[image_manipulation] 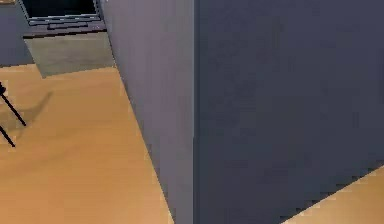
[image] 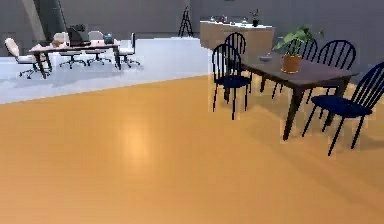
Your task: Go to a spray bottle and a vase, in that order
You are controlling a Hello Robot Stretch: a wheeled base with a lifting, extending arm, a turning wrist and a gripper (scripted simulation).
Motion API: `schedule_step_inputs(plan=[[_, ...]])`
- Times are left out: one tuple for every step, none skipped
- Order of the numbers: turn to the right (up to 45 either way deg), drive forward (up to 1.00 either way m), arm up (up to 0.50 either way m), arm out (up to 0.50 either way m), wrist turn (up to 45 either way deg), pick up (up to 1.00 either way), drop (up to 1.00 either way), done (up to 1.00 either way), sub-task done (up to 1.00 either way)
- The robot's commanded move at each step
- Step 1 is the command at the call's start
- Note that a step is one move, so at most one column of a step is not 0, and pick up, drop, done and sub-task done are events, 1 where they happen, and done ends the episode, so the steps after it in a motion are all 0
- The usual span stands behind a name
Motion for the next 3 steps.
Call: schedule_step_inputs(plan=[[0.0, 1.0, 0.0, 0.0, 0.0, 0.0, 0.0, 0.0, 0.0], [-3.0, 0.0, 0.0, 0.0, 0.0, 0.0, 0.0, 0.0, 0.0], [0.0, 1.0, 0.0, 0.0, 0.0, 0.0, 0.0, 0.0, 0.0]])
